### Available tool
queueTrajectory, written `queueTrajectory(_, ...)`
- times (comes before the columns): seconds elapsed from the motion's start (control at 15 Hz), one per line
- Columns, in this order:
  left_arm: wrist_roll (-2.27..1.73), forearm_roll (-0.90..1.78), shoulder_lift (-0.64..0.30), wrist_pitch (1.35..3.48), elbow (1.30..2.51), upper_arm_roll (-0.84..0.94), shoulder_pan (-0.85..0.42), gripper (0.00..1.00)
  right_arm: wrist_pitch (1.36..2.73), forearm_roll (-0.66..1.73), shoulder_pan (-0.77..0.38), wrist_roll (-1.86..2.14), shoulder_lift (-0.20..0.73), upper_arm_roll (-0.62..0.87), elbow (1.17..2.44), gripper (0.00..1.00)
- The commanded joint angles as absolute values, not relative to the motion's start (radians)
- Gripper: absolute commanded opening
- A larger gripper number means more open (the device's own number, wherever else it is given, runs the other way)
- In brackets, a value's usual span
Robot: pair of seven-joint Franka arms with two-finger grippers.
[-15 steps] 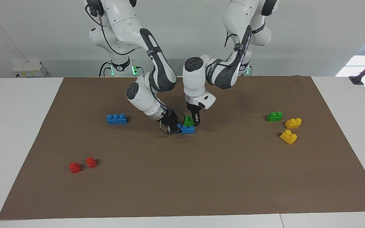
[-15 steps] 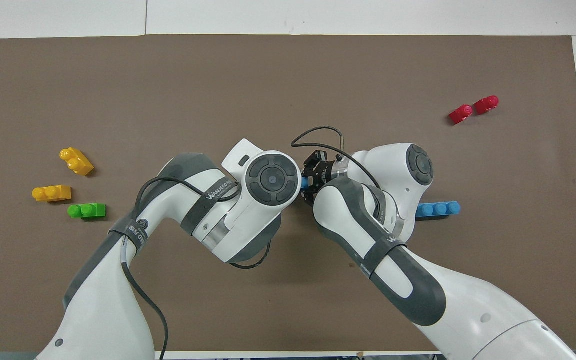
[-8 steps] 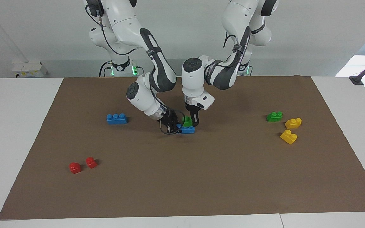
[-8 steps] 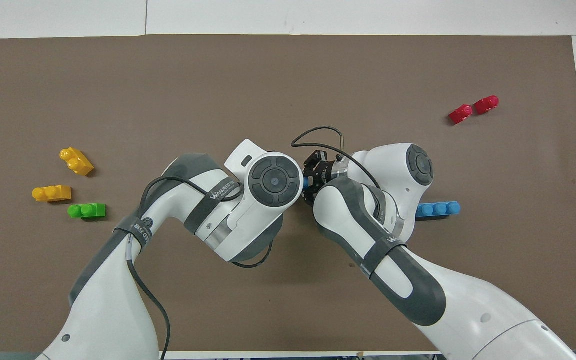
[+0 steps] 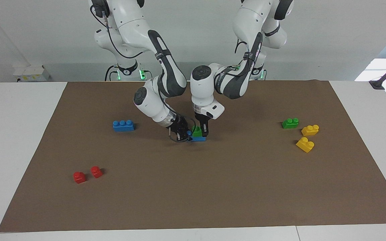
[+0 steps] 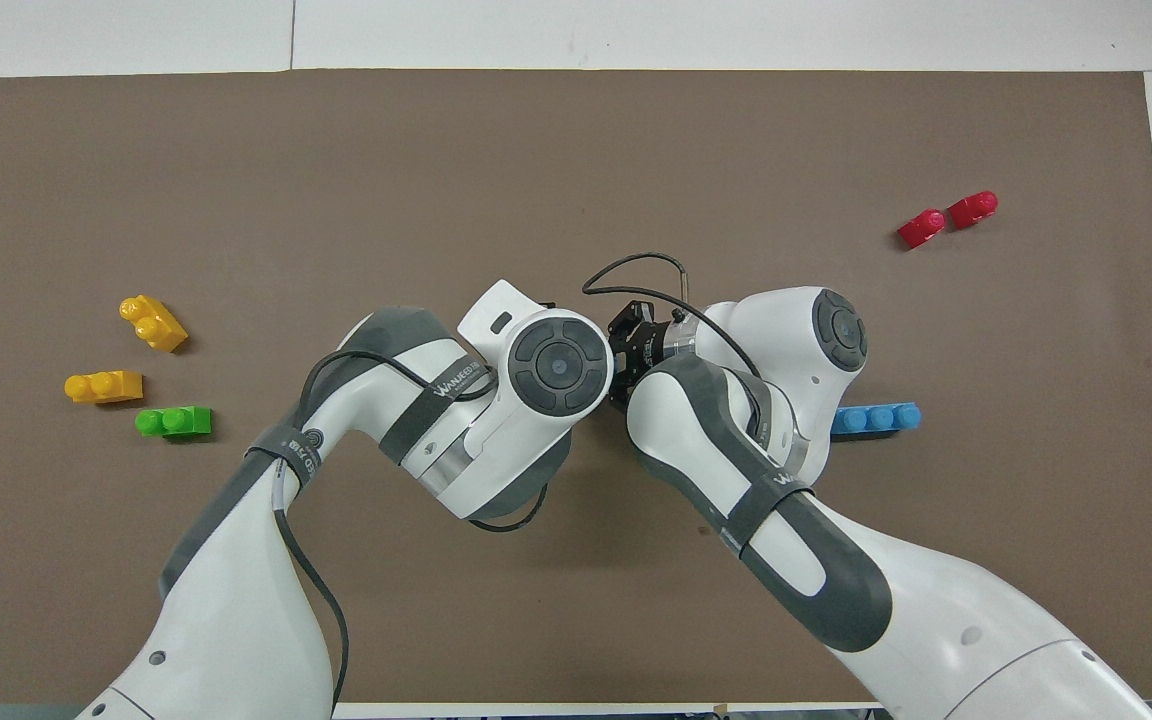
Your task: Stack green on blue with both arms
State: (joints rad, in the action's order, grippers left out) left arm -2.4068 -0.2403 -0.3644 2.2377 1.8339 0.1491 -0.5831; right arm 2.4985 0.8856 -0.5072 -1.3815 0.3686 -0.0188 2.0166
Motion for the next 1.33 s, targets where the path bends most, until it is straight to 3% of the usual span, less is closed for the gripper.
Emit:
queueTrajectory(0.0,-2.407,-0.284,-0.377,2.249,1.836,0.138,-0.595,1.00,2.540,0.916,-0.503,-1.359,0.383,-0.018,2.025,0.10)
queueTrajectory(0.13,-2.355,-0.282,-0.361,2.240,1.836,0.137,-0.588,1.00,2.540,0.916,-0.505,-1.361,0.383,-0.018,2.023,0.65)
queueTrajectory(0.27,-2.303,-0.282,-0.328,2.224,1.842,0.138,-0.557,1.00,2.528,0.916,-0.492,-1.370,0.380,-0.018,2.010,0.85)
queueTrajectory(0.6,-2.073,-0.275,-0.244,2.175,1.845,0.141,-0.454,1.00,2.295,0.846,-0.321,-1.371,0.286,-0.028,1.931,0.92)
queueTrajectory(0.8,-1.923,-0.270,-0.198,2.149,1.844,0.141,-0.372,1.00,2.272,0.708,-0.270,-1.341,0.210,-0.028,1.922,1.00)
queueTrajectory(1.0,-1.713,-0.244,-0.149,2.120,1.833,0.140,-0.276,1.00,2.223,0.559,-0.215,-1.061,0.146,-0.026,1.910,1.00)
queueTrajectory(1.27,-1.253,-0.112,-0.063,2.004,1.813,0.133,-0.137,1.00,2.031,0.422,-0.088,-0.696,0.117,-0.028,1.818,1.00)
